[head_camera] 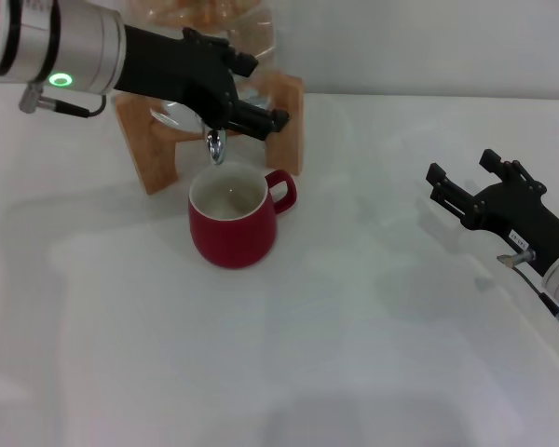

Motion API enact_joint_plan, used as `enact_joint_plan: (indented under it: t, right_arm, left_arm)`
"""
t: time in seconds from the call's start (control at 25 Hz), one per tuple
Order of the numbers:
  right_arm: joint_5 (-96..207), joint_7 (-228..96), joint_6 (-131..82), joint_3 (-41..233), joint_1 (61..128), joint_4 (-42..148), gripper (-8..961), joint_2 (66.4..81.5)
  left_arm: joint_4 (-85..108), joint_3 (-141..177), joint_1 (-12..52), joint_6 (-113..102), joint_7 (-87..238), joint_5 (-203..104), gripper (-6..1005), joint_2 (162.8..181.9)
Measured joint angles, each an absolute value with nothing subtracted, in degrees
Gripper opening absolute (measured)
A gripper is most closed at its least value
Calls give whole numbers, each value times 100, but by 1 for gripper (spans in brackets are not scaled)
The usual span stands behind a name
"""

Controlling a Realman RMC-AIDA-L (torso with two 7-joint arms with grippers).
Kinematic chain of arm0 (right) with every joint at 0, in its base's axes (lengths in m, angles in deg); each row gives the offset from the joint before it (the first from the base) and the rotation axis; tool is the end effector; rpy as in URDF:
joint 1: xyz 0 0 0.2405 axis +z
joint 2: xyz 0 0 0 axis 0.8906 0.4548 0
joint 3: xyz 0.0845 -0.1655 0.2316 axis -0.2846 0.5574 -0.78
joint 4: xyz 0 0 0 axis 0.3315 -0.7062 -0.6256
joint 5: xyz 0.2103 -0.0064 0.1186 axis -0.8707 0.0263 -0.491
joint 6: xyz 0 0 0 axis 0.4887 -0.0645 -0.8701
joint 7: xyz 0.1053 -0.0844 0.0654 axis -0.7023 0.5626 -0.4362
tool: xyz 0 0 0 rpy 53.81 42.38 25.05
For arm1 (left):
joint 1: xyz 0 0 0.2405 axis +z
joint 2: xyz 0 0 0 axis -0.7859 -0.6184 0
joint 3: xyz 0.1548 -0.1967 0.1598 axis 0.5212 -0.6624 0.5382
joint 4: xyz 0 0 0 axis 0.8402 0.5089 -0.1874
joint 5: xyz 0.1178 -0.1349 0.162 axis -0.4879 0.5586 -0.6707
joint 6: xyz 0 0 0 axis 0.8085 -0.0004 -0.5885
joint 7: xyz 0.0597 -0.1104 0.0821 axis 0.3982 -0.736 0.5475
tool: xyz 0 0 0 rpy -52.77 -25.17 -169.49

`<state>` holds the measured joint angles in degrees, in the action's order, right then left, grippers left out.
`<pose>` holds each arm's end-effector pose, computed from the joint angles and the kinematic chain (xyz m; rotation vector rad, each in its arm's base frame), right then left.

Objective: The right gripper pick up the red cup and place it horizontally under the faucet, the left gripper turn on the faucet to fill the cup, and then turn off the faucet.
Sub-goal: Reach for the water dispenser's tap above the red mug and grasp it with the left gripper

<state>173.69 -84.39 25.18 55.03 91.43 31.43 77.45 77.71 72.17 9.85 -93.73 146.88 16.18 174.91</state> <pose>0.3288 0.3820 -0.1033 -1.9217 0.6914 0.8408 -0.1535 0.4680 0.0258 -2.7236 -0.2783 -0.1821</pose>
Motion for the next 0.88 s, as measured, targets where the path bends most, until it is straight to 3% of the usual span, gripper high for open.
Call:
enact_joint_plan:
  t: [0.88]
  right_arm:
    - [17370, -8438, 2546, 5517, 9130, 3118, 873, 7745]
  left_arm:
    - [7309, 7262, 891, -9046, 14948, 1609, 890, 17563]
